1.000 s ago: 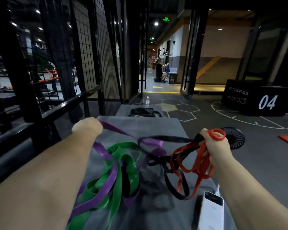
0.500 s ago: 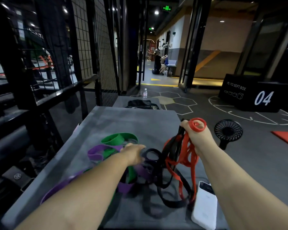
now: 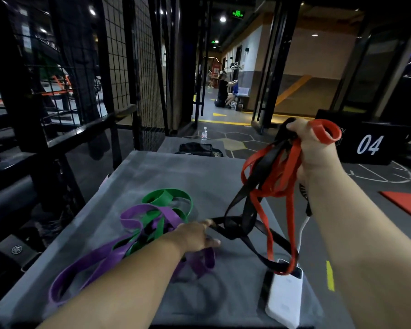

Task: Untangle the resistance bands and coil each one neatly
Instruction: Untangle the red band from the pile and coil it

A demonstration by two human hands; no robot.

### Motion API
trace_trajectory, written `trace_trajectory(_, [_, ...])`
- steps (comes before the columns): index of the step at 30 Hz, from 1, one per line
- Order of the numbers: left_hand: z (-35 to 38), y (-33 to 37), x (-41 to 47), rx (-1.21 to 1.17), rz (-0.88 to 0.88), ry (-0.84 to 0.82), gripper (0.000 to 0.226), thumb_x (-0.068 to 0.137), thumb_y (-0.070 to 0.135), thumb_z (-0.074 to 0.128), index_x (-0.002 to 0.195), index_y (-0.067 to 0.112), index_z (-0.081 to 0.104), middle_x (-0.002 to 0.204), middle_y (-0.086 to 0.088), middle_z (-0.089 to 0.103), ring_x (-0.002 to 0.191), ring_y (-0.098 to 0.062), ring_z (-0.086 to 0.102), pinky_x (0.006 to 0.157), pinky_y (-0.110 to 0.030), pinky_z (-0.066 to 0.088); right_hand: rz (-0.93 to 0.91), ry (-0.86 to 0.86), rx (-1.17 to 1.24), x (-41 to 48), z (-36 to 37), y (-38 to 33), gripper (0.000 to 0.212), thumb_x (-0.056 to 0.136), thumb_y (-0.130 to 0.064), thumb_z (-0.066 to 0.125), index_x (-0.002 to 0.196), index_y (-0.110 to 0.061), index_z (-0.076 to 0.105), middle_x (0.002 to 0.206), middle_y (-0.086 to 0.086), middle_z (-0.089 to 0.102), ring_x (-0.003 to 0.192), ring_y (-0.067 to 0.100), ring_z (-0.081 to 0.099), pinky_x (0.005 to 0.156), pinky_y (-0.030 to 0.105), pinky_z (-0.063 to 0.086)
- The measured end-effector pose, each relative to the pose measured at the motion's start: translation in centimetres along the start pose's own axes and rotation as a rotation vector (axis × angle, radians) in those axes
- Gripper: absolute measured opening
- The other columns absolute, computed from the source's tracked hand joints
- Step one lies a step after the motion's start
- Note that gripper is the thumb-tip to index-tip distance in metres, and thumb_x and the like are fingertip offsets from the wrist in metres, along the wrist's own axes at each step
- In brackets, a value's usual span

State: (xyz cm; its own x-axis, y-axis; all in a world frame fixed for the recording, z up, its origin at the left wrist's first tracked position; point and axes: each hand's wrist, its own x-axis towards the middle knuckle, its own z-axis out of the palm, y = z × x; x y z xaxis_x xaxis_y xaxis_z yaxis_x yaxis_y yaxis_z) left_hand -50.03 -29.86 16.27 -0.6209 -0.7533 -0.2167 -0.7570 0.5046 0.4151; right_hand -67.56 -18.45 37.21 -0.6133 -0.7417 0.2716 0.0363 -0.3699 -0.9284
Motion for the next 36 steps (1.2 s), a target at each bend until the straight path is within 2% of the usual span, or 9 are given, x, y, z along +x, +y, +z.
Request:
trace_trajectory(4, [-1.0,0.4,-0.1,-0.328,0.022,0.070,0.068,0.084,0.053,0.064,0.142,0.031,0.036,0.109,0.004,0.062,0.106,-0.016,0.060,0.096,-0.033,0.046,0.015,0.006,0.061,-0.2,0.1,-0.3,0.013,0.086,-0.019,0.062,0.080,-0.017,0.051,0.072,0.002,0.054,0.067,0.021,0.059,0.071,0.039,0.054])
trace_trajectory(8, [-2.6,3.3,-1.6,-0.730,0.201,-0.030,0.059,0.085,0.034,0.071,0.138,0.035,0.043,0.132,0.007,0.052,0.111,-0.008,0.056,0.094,-0.025,0.045,0.039,-0.068,0.156,-0.6,0.3,-0.3,0.016,0.083,-0.021,0.065,0.087,-0.014,0.051,0.071,0.004,0.055,0.064,0.023,0.059,0.066,0.039,0.056])
trace_trajectory(12, [-3.9,5.7,-3.1,-1.068,0.254,-0.110,0.027,0.091,0.005,0.055,0.109,0.022,0.065,0.108,0.001,0.067,0.101,-0.017,0.058,0.087,-0.031,0.043,0.051,-0.135,0.122,-0.7,0.6,-0.7,0.033,0.072,-0.028,0.071,0.096,-0.012,0.056,0.079,0.007,0.060,0.069,0.026,0.062,0.072,0.045,0.057])
trace_trajectory(17, [-8.7,7.4,-4.4,-1.478,0.229,-0.012,0.031,0.097,0.037,0.040,0.109,0.018,0.061,0.107,-0.007,0.066,0.091,-0.023,0.062,0.080,-0.040,0.046,0.191,-0.158,-0.054,-1.2,0.6,0.4,0.017,0.083,-0.022,0.074,0.090,-0.011,0.062,0.074,0.013,0.067,0.058,0.028,0.068,0.061,0.042,0.059])
trace_trajectory(20, [-11.1,8.4,-6.0,-1.275,0.409,-0.021,0.062,0.083,0.068,0.049,0.127,0.025,0.053,0.118,-0.002,0.066,0.105,-0.022,0.064,0.081,-0.039,0.054,0.238,-0.222,-0.089,-2.3,1.2,1.3,0.015,0.087,-0.020,0.070,0.091,-0.007,0.063,0.081,0.017,0.069,0.062,0.029,0.069,0.056,0.040,0.059])
trace_trajectory(25, [-12.3,8.7,-6.1,-0.722,0.417,0.286,0.051,0.085,0.025,0.072,0.129,0.026,0.047,0.119,0.003,0.060,0.110,-0.012,0.055,0.096,-0.030,0.043,0.209,-0.348,-0.118,-2.5,2.0,1.6,0.021,0.086,-0.029,0.071,0.088,-0.010,0.061,0.085,0.013,0.069,0.072,0.027,0.070,0.064,0.036,0.058])
trace_trajectory(28, [-13.9,8.2,-6.9,-0.677,0.375,0.398,0.004,0.096,0.027,0.056,0.095,0.027,0.060,0.096,0.001,0.065,0.089,-0.011,0.056,0.083,-0.029,0.042,0.238,-0.415,-0.124,-2.4,2.1,0.9,0.031,0.090,-0.032,0.065,0.102,-0.005,0.065,0.093,0.020,0.071,0.080,0.032,0.070,0.074,0.042,0.060])
trace_trajectory(32, [-17.1,8.4,-8.8,-0.979,0.298,0.382,0.031,0.103,0.030,0.038,0.079,0.017,0.053,0.072,0.002,0.068,0.063,-0.006,0.060,0.060,-0.024,0.044,0.181,-0.336,-0.251,-1.9,1.9,0.0,0.034,0.089,-0.046,0.064,0.086,-0.014,0.072,0.080,0.011,0.075,0.068,0.022,0.072,0.066,0.033,0.059])
trace_trajectory(36, [-20.6,7.7,-9.9,-1.135,0.240,0.445,0.031,0.104,0.029,0.035,0.080,0.016,0.048,0.065,0.003,0.072,0.069,-0.011,0.062,0.068,-0.029,0.049,0.148,-0.284,-0.273,-1.3,1.6,-1.1,0.042,0.092,-0.051,0.057,0.085,-0.012,0.072,0.075,0.008,0.070,0.064,0.018,0.067,0.062,0.029,0.053])
